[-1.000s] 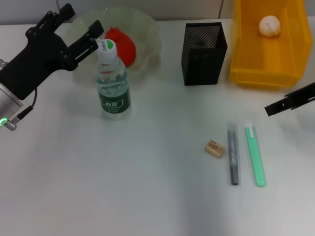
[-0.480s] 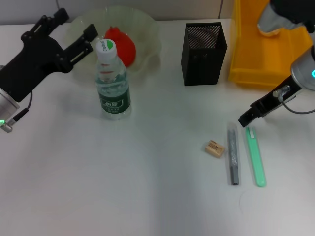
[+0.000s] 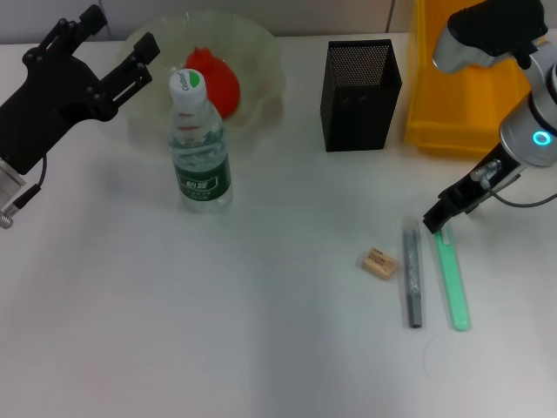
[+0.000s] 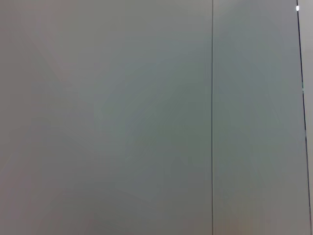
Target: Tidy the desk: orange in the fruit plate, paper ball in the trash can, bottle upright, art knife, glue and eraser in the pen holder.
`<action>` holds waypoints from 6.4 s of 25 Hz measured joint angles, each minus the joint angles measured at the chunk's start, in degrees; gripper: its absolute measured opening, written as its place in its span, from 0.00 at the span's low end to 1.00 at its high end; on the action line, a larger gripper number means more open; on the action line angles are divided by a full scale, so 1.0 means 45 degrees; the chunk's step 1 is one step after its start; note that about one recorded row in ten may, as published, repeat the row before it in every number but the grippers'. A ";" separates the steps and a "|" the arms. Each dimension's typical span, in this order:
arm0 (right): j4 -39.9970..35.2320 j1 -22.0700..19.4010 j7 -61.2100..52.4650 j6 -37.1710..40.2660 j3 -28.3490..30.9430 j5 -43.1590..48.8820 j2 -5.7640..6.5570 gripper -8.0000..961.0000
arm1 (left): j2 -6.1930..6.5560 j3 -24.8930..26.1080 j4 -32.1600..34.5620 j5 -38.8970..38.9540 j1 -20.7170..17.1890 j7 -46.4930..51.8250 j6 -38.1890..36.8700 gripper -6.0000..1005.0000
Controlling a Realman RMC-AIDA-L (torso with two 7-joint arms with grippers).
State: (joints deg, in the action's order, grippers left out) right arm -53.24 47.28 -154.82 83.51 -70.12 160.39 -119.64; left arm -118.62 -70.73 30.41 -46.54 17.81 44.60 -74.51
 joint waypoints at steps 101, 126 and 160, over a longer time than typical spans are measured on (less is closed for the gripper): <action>0.8226 -0.0513 2.1916 -0.4611 0.7206 -1.8170 0.0117 0.24 | 0.0012 0.0377 -0.1256 0.0305 0.0087 -0.0867 -0.1957 0.80; 0.5572 -0.2103 1.8548 -0.2864 0.5352 -1.7363 0.0121 0.52 | -0.0015 0.0371 -0.1190 0.0302 0.0141 -0.0674 -0.2660 0.80; -0.1158 -0.0511 0.3358 0.1462 -0.0452 -0.3740 0.0048 0.54 | -0.0100 0.0318 -0.1817 0.0304 0.0851 -0.0492 -0.2125 0.80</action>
State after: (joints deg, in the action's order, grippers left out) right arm -58.45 44.98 -139.71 90.09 -72.15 143.56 -119.43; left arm -119.07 -69.29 22.23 -45.17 21.64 42.38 -84.08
